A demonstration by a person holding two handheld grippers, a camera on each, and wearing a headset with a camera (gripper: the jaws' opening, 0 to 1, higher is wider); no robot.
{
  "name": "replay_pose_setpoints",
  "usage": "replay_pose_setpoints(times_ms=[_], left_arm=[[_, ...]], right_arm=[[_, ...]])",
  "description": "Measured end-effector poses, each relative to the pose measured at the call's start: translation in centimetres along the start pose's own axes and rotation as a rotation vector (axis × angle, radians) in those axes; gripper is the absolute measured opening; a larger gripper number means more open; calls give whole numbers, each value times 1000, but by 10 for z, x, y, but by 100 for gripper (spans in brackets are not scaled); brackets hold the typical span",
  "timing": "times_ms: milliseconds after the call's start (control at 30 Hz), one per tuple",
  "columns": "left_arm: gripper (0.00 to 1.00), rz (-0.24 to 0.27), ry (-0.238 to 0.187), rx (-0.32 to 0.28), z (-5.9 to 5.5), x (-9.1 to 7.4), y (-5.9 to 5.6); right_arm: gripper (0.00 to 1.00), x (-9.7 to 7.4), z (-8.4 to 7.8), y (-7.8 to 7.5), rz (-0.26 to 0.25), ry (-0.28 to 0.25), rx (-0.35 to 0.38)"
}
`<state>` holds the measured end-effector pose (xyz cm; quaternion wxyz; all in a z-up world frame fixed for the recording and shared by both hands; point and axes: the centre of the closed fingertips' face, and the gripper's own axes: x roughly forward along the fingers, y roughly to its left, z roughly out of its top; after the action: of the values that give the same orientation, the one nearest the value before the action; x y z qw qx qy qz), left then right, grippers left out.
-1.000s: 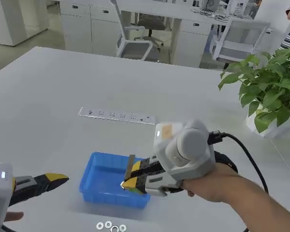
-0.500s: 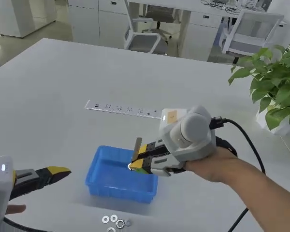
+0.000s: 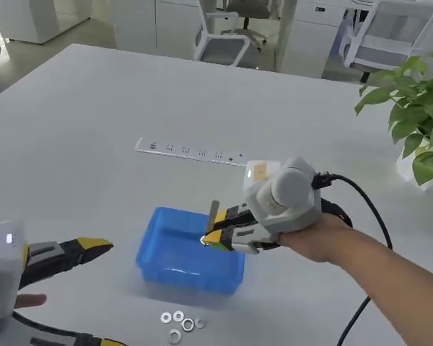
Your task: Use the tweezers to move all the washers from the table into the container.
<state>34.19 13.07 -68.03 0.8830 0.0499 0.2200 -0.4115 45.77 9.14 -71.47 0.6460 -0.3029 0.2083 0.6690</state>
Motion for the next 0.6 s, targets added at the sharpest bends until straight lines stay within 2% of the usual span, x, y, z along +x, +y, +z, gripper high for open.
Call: replay_pose_setpoints(times_ms=[200, 600], left_arm=[[99, 1, -3, -5, 1, 0, 0], [95, 20, -18, -16, 4, 0, 10]], right_arm=[[8, 12, -10, -1, 22, 6, 7], [8, 29, -27, 0, 41, 18, 29]])
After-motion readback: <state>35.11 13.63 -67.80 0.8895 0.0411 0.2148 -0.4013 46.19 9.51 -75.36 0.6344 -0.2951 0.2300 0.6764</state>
